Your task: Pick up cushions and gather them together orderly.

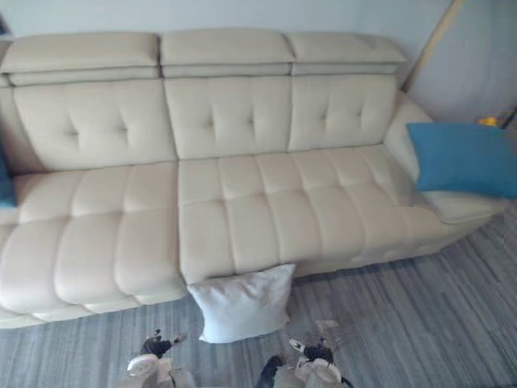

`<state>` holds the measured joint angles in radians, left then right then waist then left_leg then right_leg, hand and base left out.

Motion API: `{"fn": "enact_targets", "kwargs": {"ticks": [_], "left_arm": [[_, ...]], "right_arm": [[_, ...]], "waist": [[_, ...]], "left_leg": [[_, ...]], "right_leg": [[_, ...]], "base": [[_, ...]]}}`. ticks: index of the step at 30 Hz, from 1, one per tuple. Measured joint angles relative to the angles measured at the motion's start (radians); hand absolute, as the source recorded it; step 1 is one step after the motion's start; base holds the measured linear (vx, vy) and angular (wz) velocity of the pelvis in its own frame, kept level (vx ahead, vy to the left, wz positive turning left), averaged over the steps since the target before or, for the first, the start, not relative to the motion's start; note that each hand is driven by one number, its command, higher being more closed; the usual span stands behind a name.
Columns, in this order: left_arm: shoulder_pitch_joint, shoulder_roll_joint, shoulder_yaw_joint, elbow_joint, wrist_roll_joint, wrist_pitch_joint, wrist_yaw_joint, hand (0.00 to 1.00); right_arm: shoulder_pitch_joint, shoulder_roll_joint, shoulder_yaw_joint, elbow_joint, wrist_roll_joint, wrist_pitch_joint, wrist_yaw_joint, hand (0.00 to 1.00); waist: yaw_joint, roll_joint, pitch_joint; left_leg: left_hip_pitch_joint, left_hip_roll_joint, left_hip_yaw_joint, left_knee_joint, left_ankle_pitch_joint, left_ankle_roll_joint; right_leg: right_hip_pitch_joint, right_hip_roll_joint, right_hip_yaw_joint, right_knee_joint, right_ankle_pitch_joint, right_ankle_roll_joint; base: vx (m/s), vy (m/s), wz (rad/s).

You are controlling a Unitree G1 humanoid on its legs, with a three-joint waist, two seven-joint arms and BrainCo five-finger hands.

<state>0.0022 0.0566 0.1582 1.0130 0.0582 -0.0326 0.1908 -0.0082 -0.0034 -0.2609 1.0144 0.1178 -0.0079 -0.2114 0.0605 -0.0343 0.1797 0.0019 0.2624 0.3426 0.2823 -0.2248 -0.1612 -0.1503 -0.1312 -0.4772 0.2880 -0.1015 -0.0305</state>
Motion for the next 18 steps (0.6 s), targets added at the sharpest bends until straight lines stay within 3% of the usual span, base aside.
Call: {"fn": "enact_targets", "kwargs": {"ticks": [4, 7, 8, 10, 11, 14, 16, 17, 18], "left_arm": [[-0.011, 0.007, -0.024, 0.021, -0.001, 0.002, 0.003, 0.00], [-0.003, 0.005, -0.028, 0.021, -0.001, 0.000, 0.003, 0.00], [-0.004, 0.009, -0.026, 0.020, -0.002, -0.001, 0.003, 0.00], [-0.021, 0.018, -0.023, -0.001, -0.014, -0.005, 0.002, 0.00], [-0.037, 0.010, -0.027, -0.011, -0.015, -0.005, 0.004, 0.00], [-0.041, -0.010, -0.066, -0.010, -0.014, -0.004, 0.004, 0.00], [-0.042, -0.026, -0.069, -0.011, -0.013, -0.005, 0.002, 0.00], [-0.042, -0.027, -0.070, -0.010, -0.012, -0.005, 0.001, 0.00], [-0.046, -0.027, -0.068, -0.009, -0.011, -0.005, 0.001, 0.00]], "right_arm": [[-0.014, -0.032, 0.008, 0.029, 0.001, 0.012, 0.001, 0.00], [-0.015, -0.045, 0.040, 0.031, -0.002, 0.015, 0.005, 0.00], [-0.013, -0.050, 0.054, 0.028, -0.002, 0.015, 0.006, 0.00], [-0.009, -0.055, 0.074, 0.029, 0.000, 0.013, 0.003, 0.00], [-0.016, -0.055, 0.071, 0.028, 0.002, 0.013, -0.001, 0.00], [-0.023, -0.080, 0.054, 0.023, 0.012, 0.002, -0.004, 0.00], [-0.019, -0.074, 0.006, 0.023, 0.019, 0.001, -0.003, 0.00], [-0.019, -0.069, -0.005, 0.023, 0.020, 0.000, -0.003, 0.00], [-0.019, -0.045, -0.018, 0.021, 0.020, 0.000, -0.004, 0.00]], "waist": [[-0.005, 0.016, 0.010], [-0.007, 0.037, 0.022], [-0.006, 0.032, 0.021], [-0.007, 0.027, 0.030], [0.000, 0.030, 0.047], [-0.004, 0.052, 0.064], [-0.003, 0.064, 0.063], [-0.004, 0.065, 0.062], [-0.001, 0.055, 0.063]], "left_leg": [[0.018, -0.001, 0.010, -0.053, 0.014, -0.027], [0.031, 0.040, 0.004, -0.041, -0.004, -0.053], [0.016, 0.070, -0.013, 0.018, -0.002, -0.031], [-0.149, 0.102, -0.112, 0.279, 0.026, 0.106], [-0.191, 0.104, -0.119, 0.359, 0.033, 0.132], [-0.209, -0.012, -0.117, 0.292, 0.003, 0.089], [-0.208, -0.115, -0.084, 0.143, 0.016, 0.086], [-0.205, -0.136, -0.074, 0.087, 0.045, 0.092], [-0.178, -0.153, -0.064, 0.035, 0.072, 0.127]], "right_leg": [[-0.042, 0.028, 0.049, 0.006, -0.001, 0.002], [-0.039, 0.055, 0.049, 0.059, -0.073, 0.006], [-0.024, 0.075, 0.033, 0.060, -0.099, -0.006], [-0.010, 0.084, -0.012, 0.044, -0.111, -0.024], [0.024, 0.084, -0.034, 0.023, -0.095, -0.055], [0.085, 0.069, -0.053, -0.029, -0.093, -0.060], [0.108, 0.060, -0.079, -0.055, -0.094, -0.056], [0.110, 0.062, -0.088, -0.058, -0.097, -0.049], [0.115, 0.057, -0.089, -0.059, -0.101, -0.035]], "base": [[0.01, -0.068, -0.36], [0.10, -0.140, -0.05], [0.14, -0.197, 0.36], [0.12, -0.180, 0.50], [0.18, -0.206, 0.38], [0.18, -0.095, 0.25], [0.16, 0.014, 0.34], [0.18, 0.035, 0.37], [0.18, 0.009, 0.28]]}}
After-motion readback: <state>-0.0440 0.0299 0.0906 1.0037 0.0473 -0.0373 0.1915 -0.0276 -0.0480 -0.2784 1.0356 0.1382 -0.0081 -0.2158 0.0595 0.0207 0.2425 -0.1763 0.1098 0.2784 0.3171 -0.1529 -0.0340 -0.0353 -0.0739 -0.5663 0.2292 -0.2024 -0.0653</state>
